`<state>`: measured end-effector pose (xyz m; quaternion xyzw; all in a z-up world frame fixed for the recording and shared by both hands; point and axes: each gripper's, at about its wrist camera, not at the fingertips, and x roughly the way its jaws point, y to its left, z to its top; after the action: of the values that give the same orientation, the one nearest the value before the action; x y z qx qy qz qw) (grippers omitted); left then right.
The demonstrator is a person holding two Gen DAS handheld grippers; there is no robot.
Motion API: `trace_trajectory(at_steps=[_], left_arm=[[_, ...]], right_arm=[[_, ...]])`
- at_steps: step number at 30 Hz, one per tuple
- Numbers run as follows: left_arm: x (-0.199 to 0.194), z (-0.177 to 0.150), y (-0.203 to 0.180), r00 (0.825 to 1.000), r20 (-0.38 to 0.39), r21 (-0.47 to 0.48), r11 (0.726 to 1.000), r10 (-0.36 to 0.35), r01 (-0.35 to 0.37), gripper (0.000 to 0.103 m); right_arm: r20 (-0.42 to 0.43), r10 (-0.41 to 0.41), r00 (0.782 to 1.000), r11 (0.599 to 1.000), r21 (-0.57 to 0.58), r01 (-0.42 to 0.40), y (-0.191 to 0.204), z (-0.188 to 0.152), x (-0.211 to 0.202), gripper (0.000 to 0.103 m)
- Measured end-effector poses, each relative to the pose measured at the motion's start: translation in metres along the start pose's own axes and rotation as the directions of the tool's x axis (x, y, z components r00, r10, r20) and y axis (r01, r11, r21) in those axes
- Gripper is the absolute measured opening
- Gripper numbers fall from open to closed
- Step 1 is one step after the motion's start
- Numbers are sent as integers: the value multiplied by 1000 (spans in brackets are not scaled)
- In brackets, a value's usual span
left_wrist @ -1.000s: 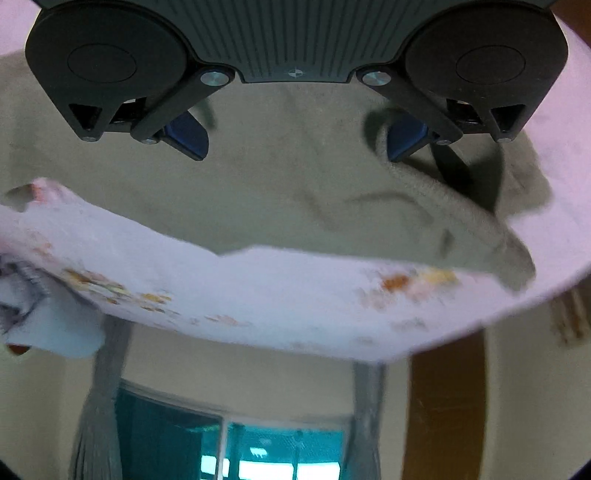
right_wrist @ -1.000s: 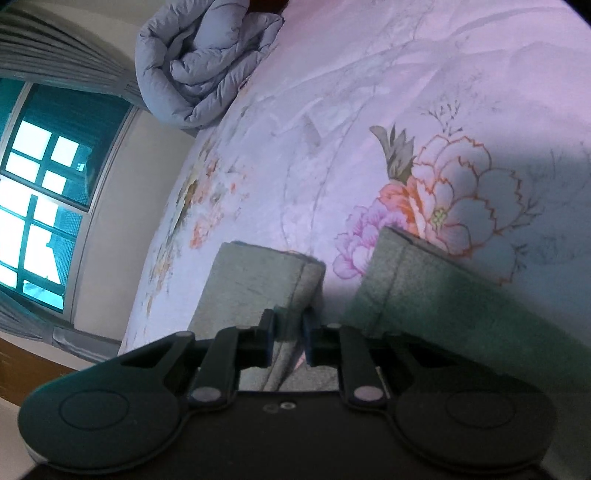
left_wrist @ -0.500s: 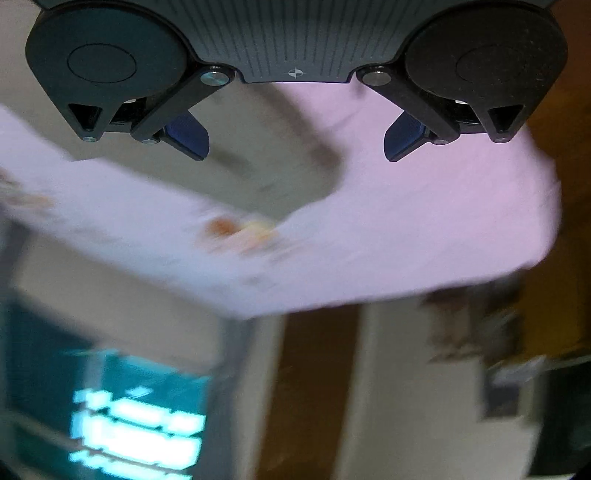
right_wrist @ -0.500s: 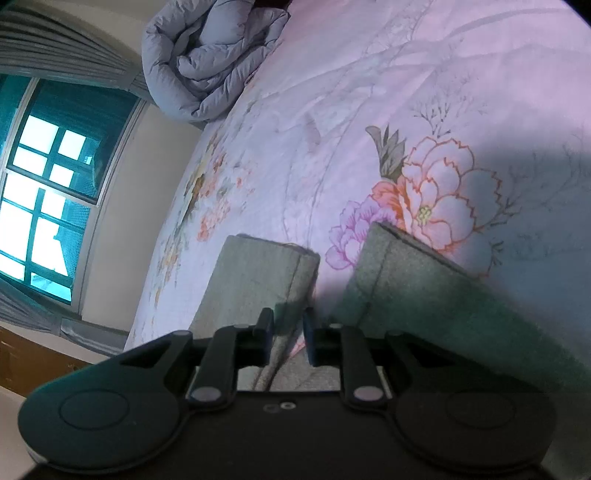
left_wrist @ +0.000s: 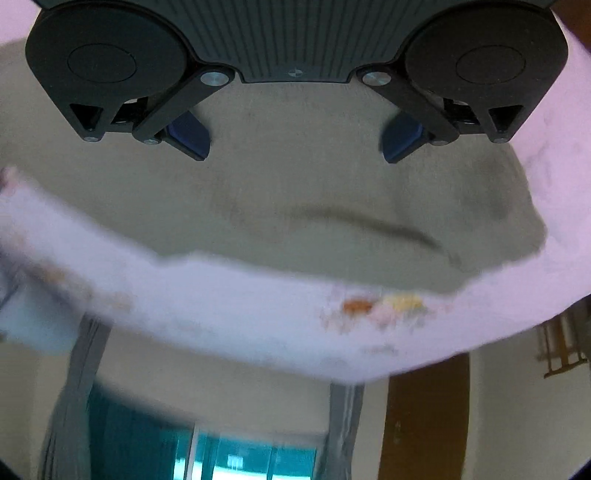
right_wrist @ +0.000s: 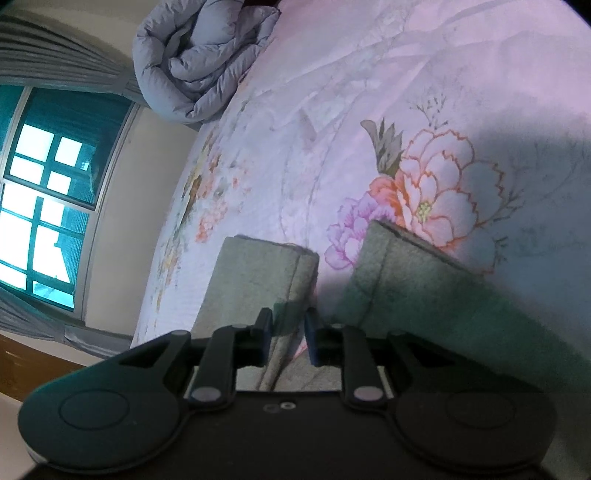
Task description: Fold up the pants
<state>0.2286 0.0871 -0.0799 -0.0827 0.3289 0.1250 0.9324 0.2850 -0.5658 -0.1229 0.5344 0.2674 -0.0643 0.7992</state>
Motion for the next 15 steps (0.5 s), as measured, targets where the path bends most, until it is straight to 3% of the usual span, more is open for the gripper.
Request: trace_trajectory(at_steps=[4, 6, 8, 15], left_arm=[[14, 3, -10, 999, -38, 42, 999, 24, -22, 103], [17, 6, -6, 999, -49, 62, 998, 17, -14, 103], [24, 11, -1, 998, -55, 72, 997, 9, -5, 103], [24, 11, 6, 996, -76, 107, 993, -42, 50, 103]], right_arm=[[-25, -22, 999, 1000, -15, 22, 8, 0, 12, 11], [-25, -36, 999, 999, -22, 36, 12, 1, 14, 2], [-11, -39, 999, 997, -64, 38, 20, -1, 7, 0], [96, 16, 995, 975, -223, 6, 54, -13, -92, 0]])
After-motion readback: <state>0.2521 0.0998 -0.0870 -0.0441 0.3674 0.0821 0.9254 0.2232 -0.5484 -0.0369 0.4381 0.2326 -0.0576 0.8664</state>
